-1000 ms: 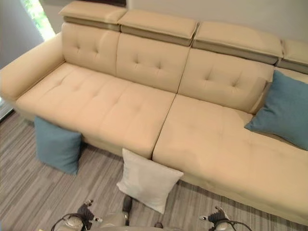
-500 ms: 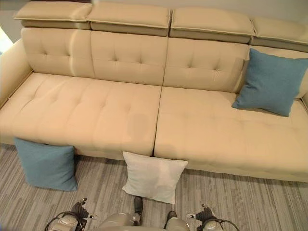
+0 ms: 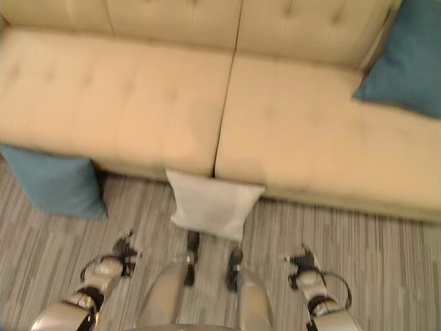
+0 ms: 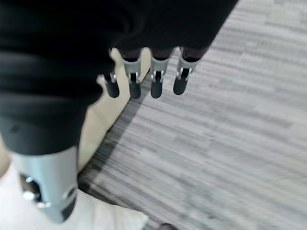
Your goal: Pick up all the scattered cushions and arrange them neatly on the sofa.
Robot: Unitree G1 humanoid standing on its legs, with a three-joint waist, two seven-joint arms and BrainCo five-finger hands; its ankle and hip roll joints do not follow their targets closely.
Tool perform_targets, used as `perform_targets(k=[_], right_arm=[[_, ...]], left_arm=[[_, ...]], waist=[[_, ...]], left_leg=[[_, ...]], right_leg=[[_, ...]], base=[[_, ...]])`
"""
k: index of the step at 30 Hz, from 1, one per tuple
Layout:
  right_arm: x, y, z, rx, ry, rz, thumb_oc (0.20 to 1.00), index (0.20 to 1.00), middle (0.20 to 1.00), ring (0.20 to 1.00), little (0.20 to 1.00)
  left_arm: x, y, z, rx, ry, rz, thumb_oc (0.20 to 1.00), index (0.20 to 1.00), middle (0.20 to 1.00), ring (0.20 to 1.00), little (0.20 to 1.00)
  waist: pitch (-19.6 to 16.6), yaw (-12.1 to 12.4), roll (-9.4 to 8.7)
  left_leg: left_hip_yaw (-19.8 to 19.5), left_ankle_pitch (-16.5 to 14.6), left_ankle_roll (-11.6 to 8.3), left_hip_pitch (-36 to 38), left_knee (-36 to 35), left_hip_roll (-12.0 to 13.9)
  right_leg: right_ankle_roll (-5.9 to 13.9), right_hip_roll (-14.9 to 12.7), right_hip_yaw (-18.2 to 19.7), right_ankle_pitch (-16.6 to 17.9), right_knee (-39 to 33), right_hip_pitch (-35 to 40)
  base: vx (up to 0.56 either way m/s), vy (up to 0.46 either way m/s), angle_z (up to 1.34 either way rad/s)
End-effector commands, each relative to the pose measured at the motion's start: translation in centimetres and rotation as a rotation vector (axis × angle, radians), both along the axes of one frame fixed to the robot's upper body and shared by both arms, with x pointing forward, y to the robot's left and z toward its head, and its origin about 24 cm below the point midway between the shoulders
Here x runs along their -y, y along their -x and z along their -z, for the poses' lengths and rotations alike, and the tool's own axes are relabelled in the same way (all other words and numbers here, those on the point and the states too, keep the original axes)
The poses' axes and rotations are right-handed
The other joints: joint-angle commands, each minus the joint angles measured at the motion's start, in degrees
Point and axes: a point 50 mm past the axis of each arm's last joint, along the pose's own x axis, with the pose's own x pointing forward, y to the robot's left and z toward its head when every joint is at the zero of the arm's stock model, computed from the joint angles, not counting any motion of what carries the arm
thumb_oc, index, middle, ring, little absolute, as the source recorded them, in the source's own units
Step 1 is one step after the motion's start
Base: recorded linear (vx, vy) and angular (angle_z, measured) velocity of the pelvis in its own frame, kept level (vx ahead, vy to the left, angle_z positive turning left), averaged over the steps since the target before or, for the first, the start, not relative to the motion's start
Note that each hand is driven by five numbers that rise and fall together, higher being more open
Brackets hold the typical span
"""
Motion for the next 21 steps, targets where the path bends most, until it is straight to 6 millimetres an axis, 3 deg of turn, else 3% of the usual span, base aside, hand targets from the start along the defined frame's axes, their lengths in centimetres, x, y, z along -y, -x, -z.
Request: perform_targets(k=[1,2,3,6,10,12,14,20,21], right_arm=[[0.3,0.9,-0.3,0.105,0.006,0.091,1.0,1.0,1.0,1.0,1.0],[-0.3,-1.0,-1.8,0.199,-0.005,0.104,1.0,1.0,1.0,1.0,1.0],[-0.3,-1.0,-1.8,0.199,-0.005,0.104,1.0,1.0,1.0,1.0,1.0],[-1.8,-5.5,-6.3,0.423,-0.051,0.118,1.0,1.0,1.0,1.0,1.0],[-2.8,-8.6,-10.6,0.597,-0.076,0.11,1.0,1.0,1.0,1.0,1.0],[-3.0,-9.6,-12.4,0.659,-0.065,0.115,1.0,1.0,1.0,1.0,1.0],[-3.4,-10.9,-15.2,0.76,-0.043,0.116,1.0,1.0,1.0,1.0,1.0],[-3.7,-12.8,-19.6,0.872,0.023,0.078,1.0,1.0,1.0,1.0,1.0],[-3.8,-13.5,-22.0,0.93,0.041,0.061,1.0,1.0,1.0,1.0,1.0]], left_arm=[[0.3,0.8,0.4,0.055,0.027,-0.099,1.0,1.0,1.0,1.0,1.0],[0.9,-0.9,-1.0,0.124,0.042,-0.101,1.0,1.0,1.0,1.0,1.0],[0.9,-0.9,-1.0,0.124,0.042,-0.101,1.0,1.0,1.0,1.0,1.0],[1.3,-4.8,-5.1,0.283,0.054,-0.121,1.0,1.0,1.0,1.0,1.0],[1.1,-7.6,-9.3,0.418,0.008,-0.129,1.0,1.0,1.0,1.0,1.0],[1.0,-8.6,-11.0,0.473,-0.013,-0.135,1.0,1.0,1.0,1.0,1.0],[1.0,-10.1,-14.1,0.573,-0.035,-0.135,1.0,1.0,1.0,1.0,1.0],[1.1,-12.2,-19.9,0.733,-0.065,-0.118,1.0,1.0,1.0,1.0,1.0],[1.4,-12.8,-22.4,0.798,-0.076,-0.107,1.0,1.0,1.0,1.0,1.0]], waist=[[-6.91,-0.57,-0.64],[-6.29,-0.8,-0.3],[-6.29,-0.8,-0.3],[-5.06,-1.53,0.17],[-4.04,-2.35,0.32],[-3.69,-2.47,0.29],[-3.19,-2.75,0.4],[-2.76,-3.12,0.83],[-2.51,-3.18,0.98]], left_leg=[[-0.2,-8.55,0.92,-4.66,5.77,-0.56],[0.04,-8.64,0.91,-8.62,7.4,-0.21],[0.04,-8.64,0.91,-8.62,7.4,-0.21],[0.23,-9.38,1.31,-18.37,11.64,0.05],[-0.25,-9.83,1.62,-27.21,15.3,0.13],[-0.44,-9.92,1.71,-30.38,16.31,-0.04],[-0.59,-10.0,1.85,-35.04,17.72,-0.57],[-0.88,-9.57,1.88,-41.89,18.73,-0.86],[-1.08,-9.35,1.95,-44.76,19.31,-1.04]], right_leg=[[7.03,-2.11,-0.18,12.47,-15.55,-3.03],[6.93,-2.64,0.03,12.3,-14.12,-7.08],[6.93,-2.64,0.03,12.3,-14.12,-7.08],[6.92,-3.64,1.78,12.33,-9.96,-17.15],[6.83,-4.12,3.33,12.14,-6.53,-25.58],[6.84,-4.08,3.78,11.93,-5.05,-29.0],[6.79,-4.21,4.65,11.7,-3.32,-33.83],[7.06,-4.36,5.45,11.2,-1.29,-40.93],[7.23,-4.2,5.61,10.98,-0.18,-43.73]], base=[[-0.14,0.067,-0.09],[-0.11,0.05,-0.24],[-0.11,0.076,-0.26],[-0.07,0.088,-0.1],[-0.02,0.067,-0.09],[0.01,0.058,0.03],[0.04,0.062,0.03],[0.05,0.028,0.01],[0.04,0.013,0.0]])
